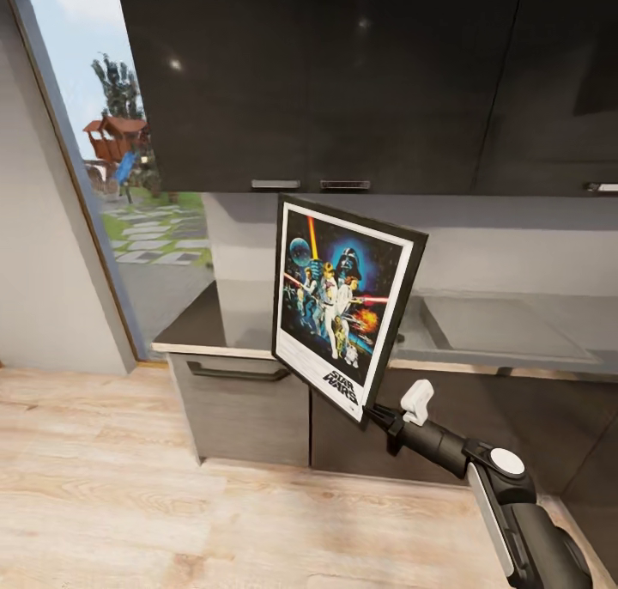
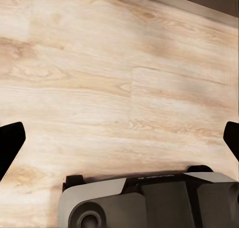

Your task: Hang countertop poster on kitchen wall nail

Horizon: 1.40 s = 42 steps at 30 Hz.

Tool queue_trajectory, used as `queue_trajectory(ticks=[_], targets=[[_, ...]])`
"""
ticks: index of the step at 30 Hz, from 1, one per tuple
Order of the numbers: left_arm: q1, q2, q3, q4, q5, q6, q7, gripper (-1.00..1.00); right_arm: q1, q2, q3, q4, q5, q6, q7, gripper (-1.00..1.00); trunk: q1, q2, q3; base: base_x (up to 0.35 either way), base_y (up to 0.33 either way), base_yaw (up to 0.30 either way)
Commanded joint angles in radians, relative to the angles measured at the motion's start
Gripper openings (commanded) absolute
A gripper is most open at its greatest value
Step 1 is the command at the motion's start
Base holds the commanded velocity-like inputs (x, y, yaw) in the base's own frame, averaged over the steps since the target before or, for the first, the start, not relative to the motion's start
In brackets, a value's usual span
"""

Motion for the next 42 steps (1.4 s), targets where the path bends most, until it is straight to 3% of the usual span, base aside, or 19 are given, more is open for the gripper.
queue_trajectory(ticks=[1,15,42], targets=[[-0.001,0.0,0.002,-0.002,-0.005,0.006,-0.006,1.0,-0.001,0.0,-0.002,-0.002,0.001,0.008,0.007,-1.0,0.001,-0.002,-0.002,0.0,0.276,0.286],[-0.001,0.0,0.002,-0.002,-0.005,0.008,-0.005,1.0,-0.001,0.0,0.001,-0.002,0.001,0.008,0.007,-1.0,0.001,-0.002,-0.002,0.101,0.281,0.287],[-0.001,0.0,0.002,0.0,-0.005,0.008,-0.004,1.0,-0.001,0.0,-0.001,-0.002,0.001,0.007,0.008,-1.0,0.001,-0.002,-0.002,0.234,0.236,0.269]])
